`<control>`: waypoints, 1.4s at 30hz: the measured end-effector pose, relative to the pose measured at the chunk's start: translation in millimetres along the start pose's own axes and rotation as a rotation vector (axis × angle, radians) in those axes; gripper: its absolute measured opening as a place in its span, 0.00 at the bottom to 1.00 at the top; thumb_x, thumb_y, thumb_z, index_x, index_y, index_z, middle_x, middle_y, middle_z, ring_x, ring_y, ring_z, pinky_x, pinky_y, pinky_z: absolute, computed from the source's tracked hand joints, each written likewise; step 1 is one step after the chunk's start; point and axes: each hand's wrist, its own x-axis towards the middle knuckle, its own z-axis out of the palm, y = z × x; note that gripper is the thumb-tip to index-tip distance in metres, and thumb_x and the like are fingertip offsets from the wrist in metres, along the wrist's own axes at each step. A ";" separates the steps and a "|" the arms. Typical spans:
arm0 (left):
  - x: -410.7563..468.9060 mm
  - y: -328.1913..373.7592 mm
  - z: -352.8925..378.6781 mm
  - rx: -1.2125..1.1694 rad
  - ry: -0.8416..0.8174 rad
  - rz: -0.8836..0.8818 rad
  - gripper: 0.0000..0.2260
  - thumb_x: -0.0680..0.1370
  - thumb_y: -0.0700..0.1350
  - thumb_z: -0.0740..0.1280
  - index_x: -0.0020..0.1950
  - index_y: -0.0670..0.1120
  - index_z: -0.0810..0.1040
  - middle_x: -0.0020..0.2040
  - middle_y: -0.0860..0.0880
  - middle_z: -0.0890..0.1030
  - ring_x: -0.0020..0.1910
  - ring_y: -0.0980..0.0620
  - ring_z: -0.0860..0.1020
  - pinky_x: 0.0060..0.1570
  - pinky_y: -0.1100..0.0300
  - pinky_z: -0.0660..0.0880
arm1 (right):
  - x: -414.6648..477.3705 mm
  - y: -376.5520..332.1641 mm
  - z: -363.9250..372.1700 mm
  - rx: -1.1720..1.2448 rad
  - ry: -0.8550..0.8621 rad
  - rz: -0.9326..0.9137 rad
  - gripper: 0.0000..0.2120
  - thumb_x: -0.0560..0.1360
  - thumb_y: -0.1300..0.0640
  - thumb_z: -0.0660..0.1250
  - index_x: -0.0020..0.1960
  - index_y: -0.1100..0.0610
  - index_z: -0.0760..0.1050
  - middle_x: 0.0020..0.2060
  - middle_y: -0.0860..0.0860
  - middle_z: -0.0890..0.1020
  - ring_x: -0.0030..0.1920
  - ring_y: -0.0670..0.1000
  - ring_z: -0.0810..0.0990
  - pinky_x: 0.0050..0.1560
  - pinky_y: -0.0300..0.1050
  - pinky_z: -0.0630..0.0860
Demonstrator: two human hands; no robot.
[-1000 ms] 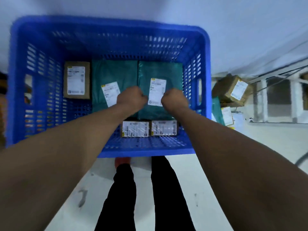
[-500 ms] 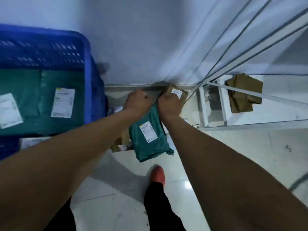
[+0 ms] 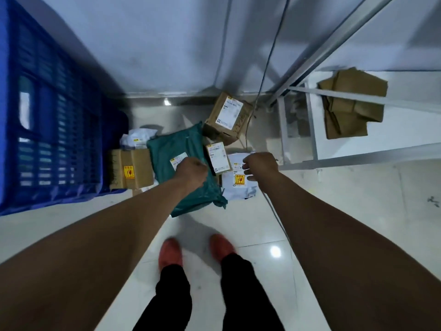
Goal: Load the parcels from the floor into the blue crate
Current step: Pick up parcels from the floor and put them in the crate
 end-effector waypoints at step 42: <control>-178.1 114.5 -96.2 -0.830 0.248 0.249 0.18 0.76 0.48 0.76 0.60 0.40 0.81 0.52 0.41 0.87 0.48 0.43 0.87 0.45 0.48 0.84 | -162.0 -171.2 -9.1 -0.063 -0.730 -0.456 0.22 0.74 0.48 0.70 0.64 0.57 0.77 0.51 0.56 0.87 0.51 0.56 0.86 0.50 0.51 0.82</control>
